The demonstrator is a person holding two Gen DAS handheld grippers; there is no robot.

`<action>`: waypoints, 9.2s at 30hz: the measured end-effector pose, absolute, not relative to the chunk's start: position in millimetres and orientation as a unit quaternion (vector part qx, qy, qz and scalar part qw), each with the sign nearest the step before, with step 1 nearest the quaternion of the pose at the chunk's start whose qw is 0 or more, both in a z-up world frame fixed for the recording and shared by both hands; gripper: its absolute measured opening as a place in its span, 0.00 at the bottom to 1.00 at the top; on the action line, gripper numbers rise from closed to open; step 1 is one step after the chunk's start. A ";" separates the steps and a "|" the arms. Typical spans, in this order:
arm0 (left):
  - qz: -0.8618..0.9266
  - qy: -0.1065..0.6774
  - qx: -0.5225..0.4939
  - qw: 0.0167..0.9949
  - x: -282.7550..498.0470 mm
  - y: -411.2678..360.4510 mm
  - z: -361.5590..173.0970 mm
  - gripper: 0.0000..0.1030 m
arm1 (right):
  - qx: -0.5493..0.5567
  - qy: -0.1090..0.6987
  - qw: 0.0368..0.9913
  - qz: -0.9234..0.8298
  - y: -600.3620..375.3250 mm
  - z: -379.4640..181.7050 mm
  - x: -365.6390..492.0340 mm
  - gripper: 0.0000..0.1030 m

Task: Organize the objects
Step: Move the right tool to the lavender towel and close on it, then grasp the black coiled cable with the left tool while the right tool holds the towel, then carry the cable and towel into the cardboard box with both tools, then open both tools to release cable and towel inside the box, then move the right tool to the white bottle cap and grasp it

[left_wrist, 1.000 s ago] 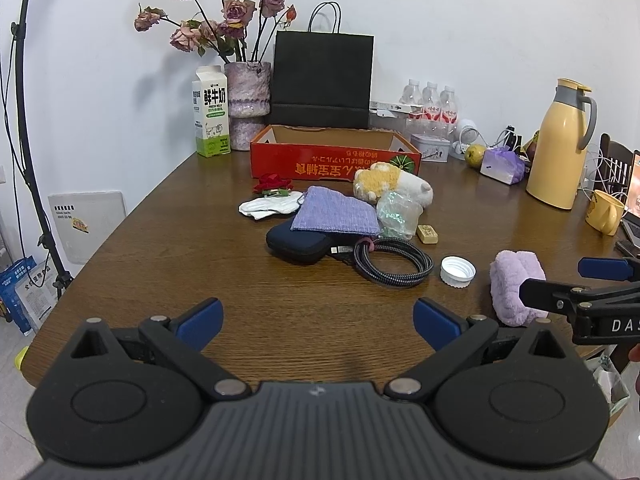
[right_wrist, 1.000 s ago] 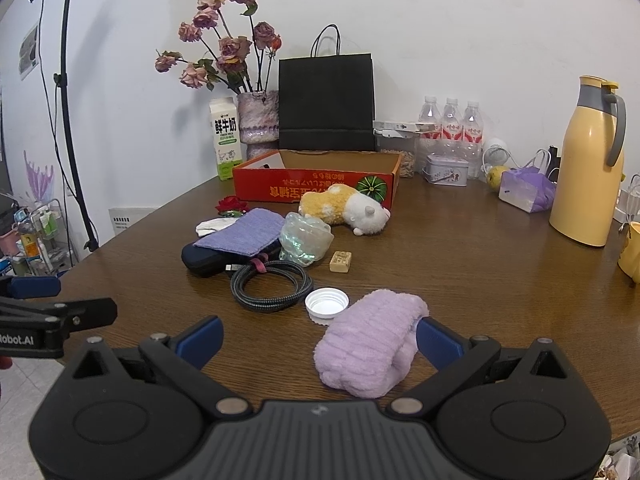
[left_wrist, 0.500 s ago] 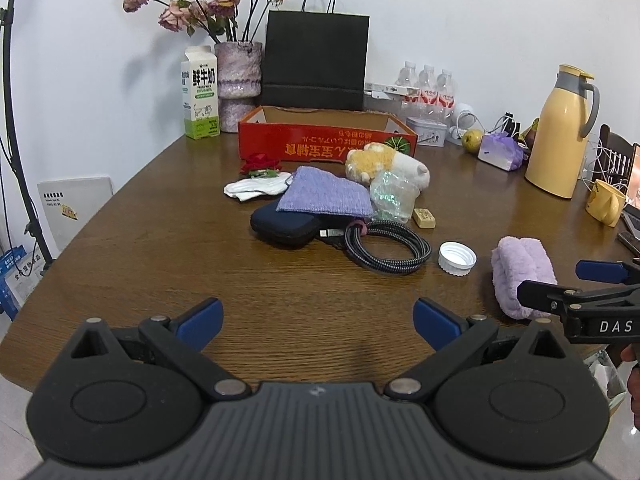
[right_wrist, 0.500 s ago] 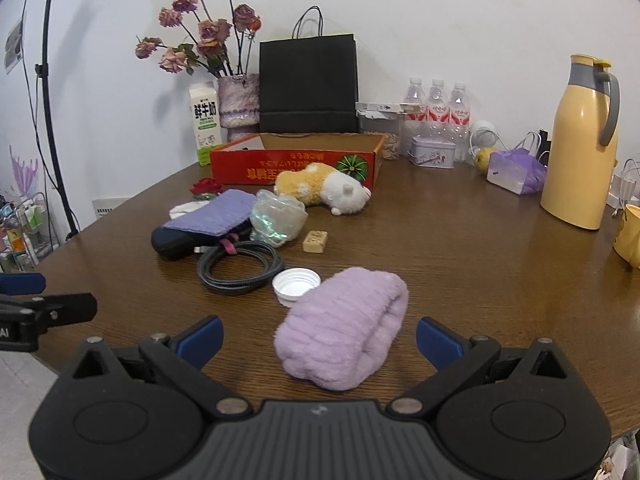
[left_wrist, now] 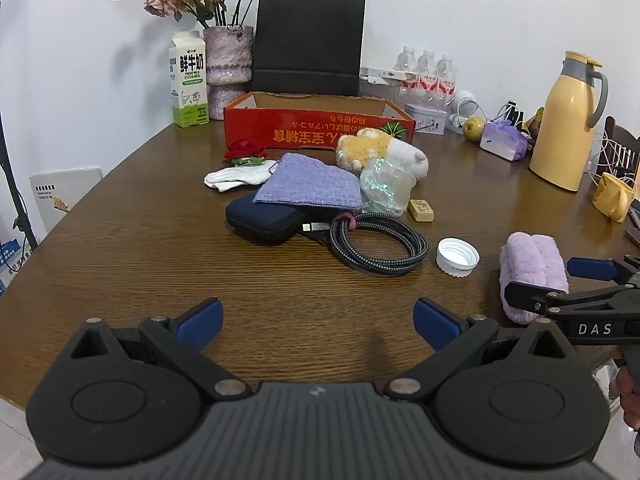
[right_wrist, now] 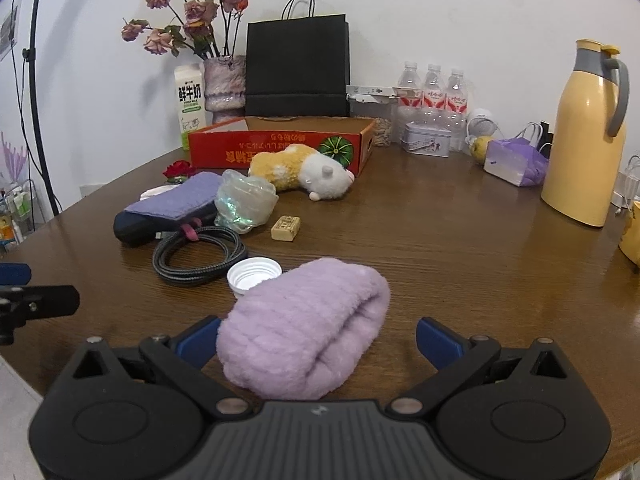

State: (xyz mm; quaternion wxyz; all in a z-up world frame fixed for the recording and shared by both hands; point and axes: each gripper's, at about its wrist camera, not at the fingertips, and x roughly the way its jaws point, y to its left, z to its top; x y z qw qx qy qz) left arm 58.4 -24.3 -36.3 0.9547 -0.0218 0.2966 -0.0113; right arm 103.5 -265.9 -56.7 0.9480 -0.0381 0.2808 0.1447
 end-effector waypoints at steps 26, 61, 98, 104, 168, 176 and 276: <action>0.012 0.324 -0.024 0.946 130.7 -68.5 -36.6 1.00 | -0.074 0.248 0.948 0.185 -293.3 -54.4 162.6 0.33; 0.123 0.437 -0.053 0.889 218.7 -91.0 -51.9 1.00 | -0.011 0.242 0.952 0.186 -317.9 -53.4 205.7 0.33; 0.040 0.312 -0.012 0.949 107.4 -28.4 -46.2 0.86 | -0.024 0.256 0.949 0.181 -285.3 -50.8 185.7 0.34; 0.034 0.285 -0.022 0.958 97.6 -12.5 -33.0 0.86 | -0.038 0.243 0.951 0.188 -263.3 -38.2 174.7 0.34; 0.024 0.181 -0.047 0.982 337.5 2.4 53.0 0.87 | -0.026 0.179 0.965 0.187 -166.7 33.9 361.3 0.34; 0.037 0.180 -0.047 0.982 381.3 4.1 52.0 0.87 | -0.028 0.179 0.965 0.189 -158.4 34.3 403.1 0.34; 0.027 0.193 -0.065 0.979 280.3 16.2 66.3 1.00 | -0.037 0.173 0.973 0.146 -182.0 49.8 303.2 1.00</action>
